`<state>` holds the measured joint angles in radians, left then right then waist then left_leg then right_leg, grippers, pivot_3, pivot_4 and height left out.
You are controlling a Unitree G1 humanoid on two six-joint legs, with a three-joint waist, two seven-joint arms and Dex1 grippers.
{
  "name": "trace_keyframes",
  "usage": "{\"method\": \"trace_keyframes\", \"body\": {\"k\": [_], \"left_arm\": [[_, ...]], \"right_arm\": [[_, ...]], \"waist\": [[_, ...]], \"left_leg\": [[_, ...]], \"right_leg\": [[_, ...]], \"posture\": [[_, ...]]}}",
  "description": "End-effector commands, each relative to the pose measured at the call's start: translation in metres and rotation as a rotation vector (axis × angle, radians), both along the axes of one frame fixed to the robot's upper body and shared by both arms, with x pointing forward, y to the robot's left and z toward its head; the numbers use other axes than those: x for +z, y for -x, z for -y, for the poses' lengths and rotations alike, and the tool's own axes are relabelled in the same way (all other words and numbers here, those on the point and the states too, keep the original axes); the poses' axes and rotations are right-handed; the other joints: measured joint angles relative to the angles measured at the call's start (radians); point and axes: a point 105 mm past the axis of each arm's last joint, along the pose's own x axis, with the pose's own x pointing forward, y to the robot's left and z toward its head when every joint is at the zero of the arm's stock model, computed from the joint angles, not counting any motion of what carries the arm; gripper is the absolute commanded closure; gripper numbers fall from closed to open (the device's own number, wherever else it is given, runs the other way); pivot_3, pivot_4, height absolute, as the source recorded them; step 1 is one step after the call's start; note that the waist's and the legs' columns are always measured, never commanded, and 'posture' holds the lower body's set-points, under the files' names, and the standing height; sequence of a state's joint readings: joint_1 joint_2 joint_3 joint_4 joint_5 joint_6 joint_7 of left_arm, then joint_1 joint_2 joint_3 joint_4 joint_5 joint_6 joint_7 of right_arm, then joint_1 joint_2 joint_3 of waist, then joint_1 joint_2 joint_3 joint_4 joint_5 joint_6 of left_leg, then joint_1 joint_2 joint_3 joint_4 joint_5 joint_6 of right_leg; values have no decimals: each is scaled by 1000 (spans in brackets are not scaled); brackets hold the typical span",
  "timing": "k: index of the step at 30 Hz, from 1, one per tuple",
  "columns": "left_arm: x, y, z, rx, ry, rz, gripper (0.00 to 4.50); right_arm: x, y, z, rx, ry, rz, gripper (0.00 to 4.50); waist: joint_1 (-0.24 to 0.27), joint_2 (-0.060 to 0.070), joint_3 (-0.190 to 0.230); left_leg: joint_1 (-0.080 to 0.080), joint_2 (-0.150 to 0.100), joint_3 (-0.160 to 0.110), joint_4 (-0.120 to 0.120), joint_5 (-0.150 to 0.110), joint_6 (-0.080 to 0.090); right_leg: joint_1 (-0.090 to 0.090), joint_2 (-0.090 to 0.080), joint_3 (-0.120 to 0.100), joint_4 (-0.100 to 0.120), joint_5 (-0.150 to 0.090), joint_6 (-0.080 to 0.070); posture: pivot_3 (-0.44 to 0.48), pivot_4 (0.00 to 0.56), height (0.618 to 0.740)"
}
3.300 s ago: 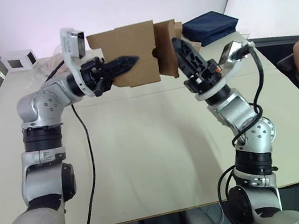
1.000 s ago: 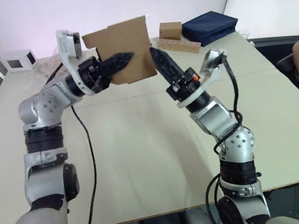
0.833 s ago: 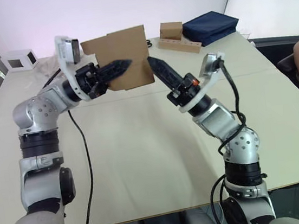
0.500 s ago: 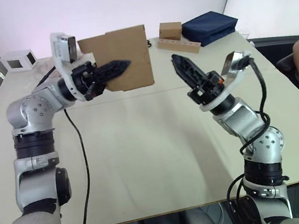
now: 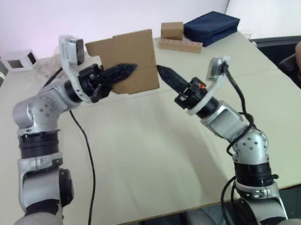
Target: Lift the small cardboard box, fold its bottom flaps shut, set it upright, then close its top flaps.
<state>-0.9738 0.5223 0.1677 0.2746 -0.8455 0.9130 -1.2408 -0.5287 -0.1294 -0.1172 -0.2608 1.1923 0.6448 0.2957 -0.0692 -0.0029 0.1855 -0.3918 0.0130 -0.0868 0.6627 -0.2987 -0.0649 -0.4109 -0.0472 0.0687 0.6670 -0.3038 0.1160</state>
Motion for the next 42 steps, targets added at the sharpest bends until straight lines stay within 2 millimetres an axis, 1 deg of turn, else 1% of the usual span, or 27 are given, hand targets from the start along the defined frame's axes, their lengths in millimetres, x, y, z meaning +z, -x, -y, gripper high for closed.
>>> {"method": "trace_keyframes", "body": {"k": [1,7,10,11,15,17,18,20,22,24,27,30,32,35,37,42], "left_arm": [[3,5,6,-32,-10,20,4500],[-3,5,11,-43,-26,5,4500],[-6,4,12,-35,-46,3,4500],[-8,2,12,-21,-64,6,4500],[-17,-1,14,21,-185,49,4500],[-17,1,16,42,-276,109,4500],[-18,0,18,74,-358,138,4500],[-20,-3,20,122,-482,179,4500],[-28,5,23,114,-673,248,4500],[-34,13,23,89,-807,280,4500],[-44,20,28,80,-995,336,4500],[-53,23,28,82,-1118,371,4500],[-65,30,29,33,-1225,388,4500],[-87,35,25,-7,-1367,372,4500],[-98,32,26,8,-1412,370,4500],[-111,29,32,21,-1456,345,4500]], "right_arm": [[12,15,-14,65,19,77,4450],[7,18,-21,83,58,81,4450],[5,18,-21,74,65,75,4450],[4,17,-19,62,67,71,4450],[2,17,9,-15,83,58,4450],[-7,24,24,-38,159,47,4450],[-14,30,31,-37,223,39,4450],[-23,39,38,-24,326,28,4450],[-36,52,46,1,494,25,4450],[-46,60,51,22,610,19,4450],[-59,65,60,18,783,8,4450],[-70,68,65,15,903,6,4450],[-81,71,67,27,989,4,4450],[-91,75,65,31,1044,16,4450],[-95,74,63,18,1051,19,4450],[-102,72,60,-8,1038,18,4450]], "waist": [[-1,0,0],[-1,0,0],[-1,0,0],[-1,0,0],[2,0,0],[4,0,0],[5,0,0],[7,0,0],[5,0,1],[4,1,1],[3,1,1],[8,0,1],[13,0,1],[22,0,2],[26,0,2],[33,-2,3]], "left_leg": [[0,0,0,0,0,0],[0,0,0,0,0,0],[0,0,0,0,0,0],[0,0,0,0,0,0],[0,0,0,0,0,0],[0,0,0,0,0,0],[-1,-1,0,0,0,0],[-1,-1,0,0,-1,1],[-1,-1,0,0,-2,3],[-1,-1,0,-1,-3,5],[0,0,0,-1,-3,6],[0,0,0,0,-4,6],[0,0,0,0,-4,7],[0,0,0,0,-4,7],[0,0,1,1,-4,7],[0,0,0,2,-4,7]], "right_leg": [[0,0,0,0,0,0],[0,0,0,0,0,0],[0,0,0,0,0,0],[0,0,0,0,0,0],[0,0,0,0,0,0],[0,0,0,0,0,0],[0,-1,0,0,0,0],[0,-1,0,-1,0,0],[0,-1,0,-1,0,0],[0,0,0,-1,0,0],[1,1,1,-1,0,0],[2,1,1,-1,0,0],[2,1,0,-2,0,0],[2,1,1,-2,0,0],[2,1,1,-2,0,0],[2,1,1,-1,0,0]], "posture": [[0,150,740],[0,150,740],[0,150,740],[0,150,740],[0,150,740],[0,150,740],[0,150,740],[0,150,740],[0,150,740],[0,150,740],[0,150,740],[0,150,740],[0,150,740],[0,150,740],[0,150,740],[0,150,740]]}}
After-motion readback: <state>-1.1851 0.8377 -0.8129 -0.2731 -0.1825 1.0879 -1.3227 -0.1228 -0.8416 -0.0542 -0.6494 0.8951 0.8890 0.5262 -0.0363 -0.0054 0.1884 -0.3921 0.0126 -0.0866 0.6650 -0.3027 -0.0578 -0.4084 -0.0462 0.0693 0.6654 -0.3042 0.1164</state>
